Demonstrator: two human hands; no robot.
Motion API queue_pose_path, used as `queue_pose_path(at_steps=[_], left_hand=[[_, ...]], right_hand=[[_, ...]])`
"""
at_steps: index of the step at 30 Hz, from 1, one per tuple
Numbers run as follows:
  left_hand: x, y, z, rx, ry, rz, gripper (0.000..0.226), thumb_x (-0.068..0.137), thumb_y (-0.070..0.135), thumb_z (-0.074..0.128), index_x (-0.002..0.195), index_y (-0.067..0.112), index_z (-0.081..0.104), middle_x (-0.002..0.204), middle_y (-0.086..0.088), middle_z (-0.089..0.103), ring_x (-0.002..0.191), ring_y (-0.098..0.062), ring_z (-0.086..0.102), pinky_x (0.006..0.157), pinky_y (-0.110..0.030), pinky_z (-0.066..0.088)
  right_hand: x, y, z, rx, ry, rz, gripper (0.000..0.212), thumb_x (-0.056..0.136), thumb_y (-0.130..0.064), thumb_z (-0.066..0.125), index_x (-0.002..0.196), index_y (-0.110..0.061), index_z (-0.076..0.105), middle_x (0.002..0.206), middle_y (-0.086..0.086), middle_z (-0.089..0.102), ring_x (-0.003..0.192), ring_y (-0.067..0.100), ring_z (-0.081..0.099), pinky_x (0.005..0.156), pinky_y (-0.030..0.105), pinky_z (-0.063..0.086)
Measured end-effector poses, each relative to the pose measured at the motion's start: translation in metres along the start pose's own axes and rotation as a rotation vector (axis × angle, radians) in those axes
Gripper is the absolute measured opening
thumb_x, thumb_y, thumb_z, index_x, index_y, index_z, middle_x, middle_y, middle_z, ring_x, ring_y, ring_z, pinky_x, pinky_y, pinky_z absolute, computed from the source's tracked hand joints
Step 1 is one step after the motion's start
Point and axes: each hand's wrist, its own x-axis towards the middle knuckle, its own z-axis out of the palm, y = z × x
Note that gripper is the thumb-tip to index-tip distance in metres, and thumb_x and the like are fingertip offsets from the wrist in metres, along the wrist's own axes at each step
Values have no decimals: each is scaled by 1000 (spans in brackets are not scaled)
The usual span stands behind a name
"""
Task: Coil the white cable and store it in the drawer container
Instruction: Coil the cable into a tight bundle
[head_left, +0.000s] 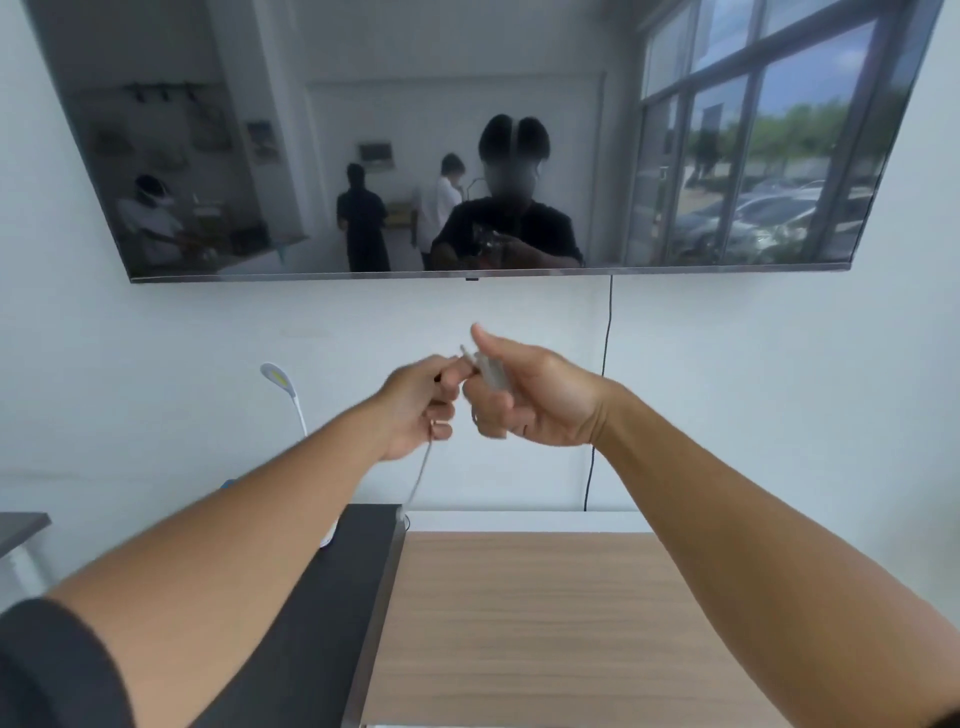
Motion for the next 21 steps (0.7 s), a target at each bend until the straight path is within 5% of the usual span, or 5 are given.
queue_pose_path(at_steps=[3, 8, 14, 18, 21], left_hand=[[0, 30, 6, 355, -16, 72, 31, 95, 32, 49, 68, 18, 52, 49, 4, 40, 41, -15, 31, 46, -26, 26], [-13, 38, 22, 865, 127, 332, 37, 100, 38, 40, 83, 18, 66, 78, 5, 63, 57, -7, 58, 51, -25, 39], [-23, -11, 25, 761, 99, 468, 34, 104, 31, 36, 82, 24, 60, 64, 15, 60, 59, -7, 52, 56, -27, 40], [-26, -48, 21, 617, 8, 391, 33, 103, 28, 39, 83, 28, 65, 66, 14, 61, 57, -10, 55, 55, -28, 50], [-26, -61, 17, 505, -65, 278, 35, 105, 29, 43, 83, 27, 70, 67, 13, 59, 65, -8, 61, 72, -28, 51]], right_hand=[[-3, 16, -3, -70, 60, 107, 65, 105, -57, 26, 114, -1, 58, 63, 3, 53, 46, 12, 35, 61, 35, 24], [0, 35, -15, -13, 260, 158, 89, 93, -82, 16, 109, -5, 57, 83, 8, 57, 53, 19, 33, 59, 32, 28], [7, 34, -27, 114, 493, -24, 59, 104, -64, 28, 92, -13, 57, 79, 3, 56, 67, 18, 45, 65, 31, 32], [10, 27, -29, 227, 626, -171, 33, 107, -41, 46, 90, -16, 59, 95, 4, 69, 82, 17, 67, 74, 29, 44], [11, 18, -24, 401, 590, -286, 31, 110, -28, 43, 88, -15, 59, 96, 6, 73, 86, 19, 72, 75, 27, 52]])
